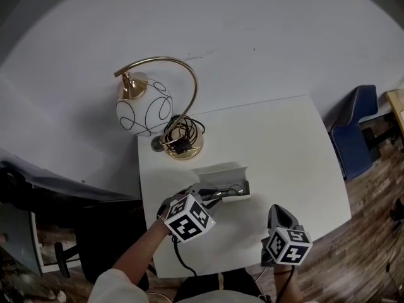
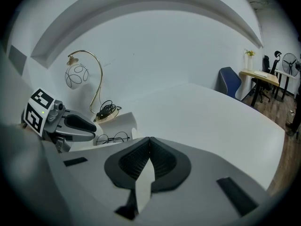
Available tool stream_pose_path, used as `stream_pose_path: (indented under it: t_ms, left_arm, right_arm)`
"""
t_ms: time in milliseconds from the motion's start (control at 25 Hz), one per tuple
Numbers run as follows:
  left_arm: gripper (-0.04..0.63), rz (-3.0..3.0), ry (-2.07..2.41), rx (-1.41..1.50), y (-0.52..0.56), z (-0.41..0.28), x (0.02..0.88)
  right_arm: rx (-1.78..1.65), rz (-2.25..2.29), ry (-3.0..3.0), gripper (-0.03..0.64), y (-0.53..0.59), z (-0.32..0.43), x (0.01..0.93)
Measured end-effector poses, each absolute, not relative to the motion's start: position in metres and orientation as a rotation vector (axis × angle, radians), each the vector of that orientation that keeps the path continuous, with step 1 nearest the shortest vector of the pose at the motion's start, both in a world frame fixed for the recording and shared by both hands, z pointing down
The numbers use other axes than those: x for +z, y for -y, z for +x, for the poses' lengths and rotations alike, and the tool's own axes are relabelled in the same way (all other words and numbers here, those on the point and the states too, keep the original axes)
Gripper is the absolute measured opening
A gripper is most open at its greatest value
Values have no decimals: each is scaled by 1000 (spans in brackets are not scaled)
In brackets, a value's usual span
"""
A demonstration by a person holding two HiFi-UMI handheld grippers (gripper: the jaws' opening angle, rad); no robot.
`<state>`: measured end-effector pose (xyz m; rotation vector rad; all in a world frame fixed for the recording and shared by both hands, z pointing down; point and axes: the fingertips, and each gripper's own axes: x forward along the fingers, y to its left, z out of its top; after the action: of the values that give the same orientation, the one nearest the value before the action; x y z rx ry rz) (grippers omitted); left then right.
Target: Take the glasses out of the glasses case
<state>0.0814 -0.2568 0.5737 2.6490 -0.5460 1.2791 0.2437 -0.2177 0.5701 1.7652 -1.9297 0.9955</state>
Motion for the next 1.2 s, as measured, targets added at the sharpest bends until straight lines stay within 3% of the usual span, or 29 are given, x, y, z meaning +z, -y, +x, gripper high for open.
stream_pose_path:
  t_ms: [680, 1200]
  left_arm:
    - [121, 2654, 346, 1516, 269, 97, 604]
    - [109, 2599, 231, 1542, 271, 102, 617]
  right_arm:
    - [1039, 1786, 1868, 32, 202, 262, 583]
    - [1048, 1758, 1851, 32, 201, 270, 591]
